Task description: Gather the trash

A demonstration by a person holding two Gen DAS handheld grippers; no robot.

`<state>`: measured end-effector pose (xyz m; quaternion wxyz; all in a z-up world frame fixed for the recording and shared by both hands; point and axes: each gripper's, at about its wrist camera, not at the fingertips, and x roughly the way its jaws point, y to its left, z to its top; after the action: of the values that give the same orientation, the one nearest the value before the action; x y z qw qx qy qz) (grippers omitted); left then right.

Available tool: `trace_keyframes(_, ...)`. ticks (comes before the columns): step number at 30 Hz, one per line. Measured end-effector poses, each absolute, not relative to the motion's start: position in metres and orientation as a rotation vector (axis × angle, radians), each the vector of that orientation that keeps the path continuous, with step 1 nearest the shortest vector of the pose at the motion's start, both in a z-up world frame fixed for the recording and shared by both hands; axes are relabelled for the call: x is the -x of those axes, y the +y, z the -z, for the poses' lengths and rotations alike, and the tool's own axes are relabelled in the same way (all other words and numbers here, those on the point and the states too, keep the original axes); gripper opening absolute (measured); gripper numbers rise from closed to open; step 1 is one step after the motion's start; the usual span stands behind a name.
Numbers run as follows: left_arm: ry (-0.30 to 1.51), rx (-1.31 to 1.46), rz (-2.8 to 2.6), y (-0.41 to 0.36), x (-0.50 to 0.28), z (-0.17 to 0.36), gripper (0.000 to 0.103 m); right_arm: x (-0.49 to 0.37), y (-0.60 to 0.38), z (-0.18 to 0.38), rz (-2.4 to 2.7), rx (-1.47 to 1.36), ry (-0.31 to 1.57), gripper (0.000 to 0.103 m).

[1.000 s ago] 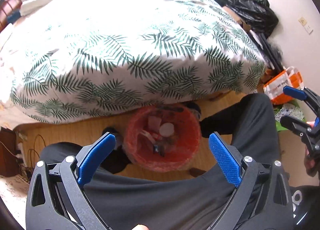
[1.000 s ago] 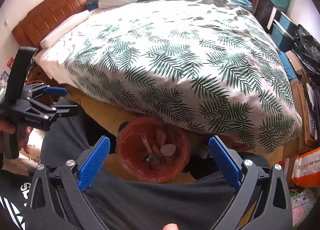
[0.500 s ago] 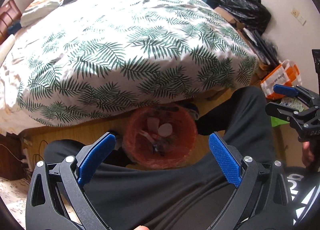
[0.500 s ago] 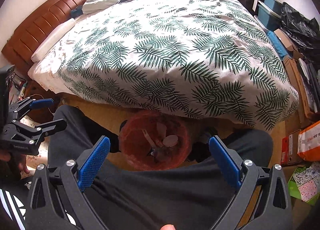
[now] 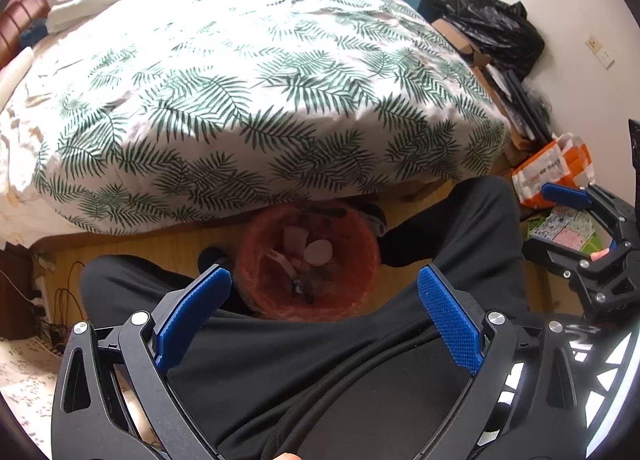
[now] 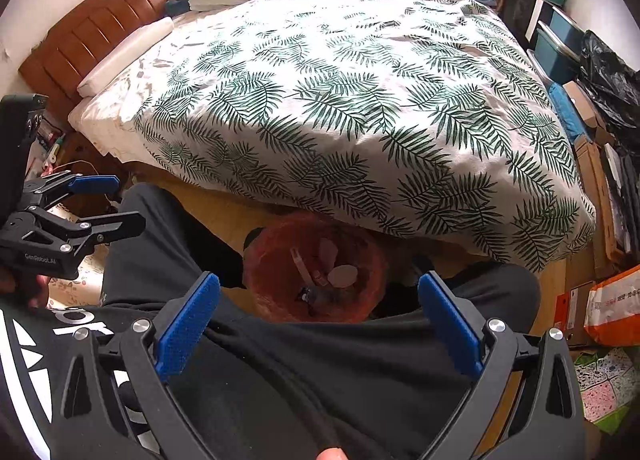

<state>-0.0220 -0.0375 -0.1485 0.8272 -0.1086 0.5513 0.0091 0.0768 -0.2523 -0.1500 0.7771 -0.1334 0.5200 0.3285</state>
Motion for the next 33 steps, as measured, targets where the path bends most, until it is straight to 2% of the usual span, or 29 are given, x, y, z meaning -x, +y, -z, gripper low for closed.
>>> trace_keyframes(33,1.142,0.164,-0.027,-0.049,0.022,0.118,0.097,-0.083,-0.239,0.132,-0.804,0.298,1.107,0.098)
